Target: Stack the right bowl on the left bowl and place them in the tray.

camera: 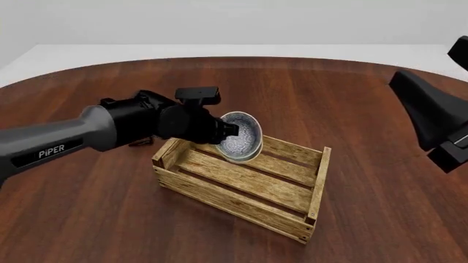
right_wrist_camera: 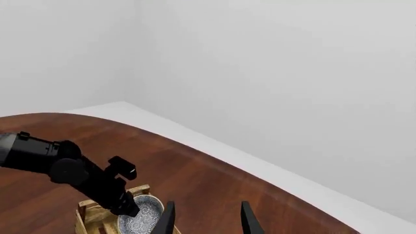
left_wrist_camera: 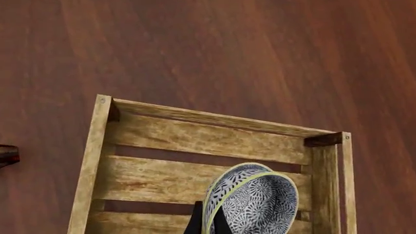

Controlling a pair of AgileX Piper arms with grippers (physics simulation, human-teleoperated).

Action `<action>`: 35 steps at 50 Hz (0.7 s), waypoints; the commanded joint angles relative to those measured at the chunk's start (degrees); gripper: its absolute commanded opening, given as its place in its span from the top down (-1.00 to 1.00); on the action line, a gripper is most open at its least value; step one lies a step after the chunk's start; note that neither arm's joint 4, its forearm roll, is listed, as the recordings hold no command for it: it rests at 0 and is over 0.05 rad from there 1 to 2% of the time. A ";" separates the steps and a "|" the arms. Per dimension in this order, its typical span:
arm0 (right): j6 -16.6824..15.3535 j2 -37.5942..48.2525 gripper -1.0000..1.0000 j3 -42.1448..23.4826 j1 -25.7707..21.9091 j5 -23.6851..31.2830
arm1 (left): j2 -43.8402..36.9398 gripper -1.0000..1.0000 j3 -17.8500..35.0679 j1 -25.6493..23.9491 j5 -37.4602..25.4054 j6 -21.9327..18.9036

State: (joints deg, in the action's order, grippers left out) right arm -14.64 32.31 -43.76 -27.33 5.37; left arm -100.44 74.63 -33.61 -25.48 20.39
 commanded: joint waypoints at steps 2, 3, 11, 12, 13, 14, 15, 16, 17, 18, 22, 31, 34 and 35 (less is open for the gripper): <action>0.13 -0.23 -1.00 0.02 0.09 0.06 | -2.63 1.00 -0.50 -0.94 2.72 1.88; 0.13 -0.27 -1.00 -0.01 0.10 0.09 | -3.07 1.00 -0.44 -0.94 2.86 1.97; 0.20 -0.24 -1.00 0.00 0.11 0.02 | -4.43 1.00 -0.77 -1.44 4.04 3.04; 0.20 -0.18 -1.00 0.01 0.08 -0.01 | -4.64 1.00 -0.86 -1.57 4.23 3.21; 0.16 -0.14 -1.00 0.03 0.05 -0.04 | -4.91 1.00 -0.76 -1.46 4.32 3.16; 0.16 -0.17 -1.00 0.04 -0.01 -0.03 | -5.29 1.00 -0.71 -1.51 4.47 3.43; 0.14 -0.18 -1.00 0.04 0.00 -0.03 | -5.52 1.00 -0.75 -1.60 4.63 3.58; 0.14 -0.19 -1.00 0.04 0.02 -0.03 | -5.75 1.00 -0.65 -1.42 4.71 3.47; 0.15 -0.22 -1.00 0.04 0.01 -0.02 | -5.97 1.00 -0.65 -1.49 4.83 3.64; 0.15 -0.22 -1.00 0.04 0.01 -0.02 | -5.97 1.00 -0.65 -1.49 4.83 3.64; 0.23 -0.19 -1.00 0.04 0.20 -0.08 | -7.23 1.00 -0.86 -1.73 5.76 4.45; 0.18 -0.20 -1.00 0.03 0.24 -0.06 | -8.37 1.00 -1.12 -1.89 6.63 4.96; 0.20 -0.25 -1.00 -0.01 0.31 0.00 | -8.86 1.00 -1.08 -1.85 6.86 5.10; 0.23 -0.28 -1.00 -0.02 0.28 0.03 | -8.92 1.00 -1.17 -2.02 6.97 5.28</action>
State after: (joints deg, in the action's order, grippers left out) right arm -14.42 31.94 -43.79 -27.17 5.49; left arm -108.86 74.73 -34.90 -20.68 23.94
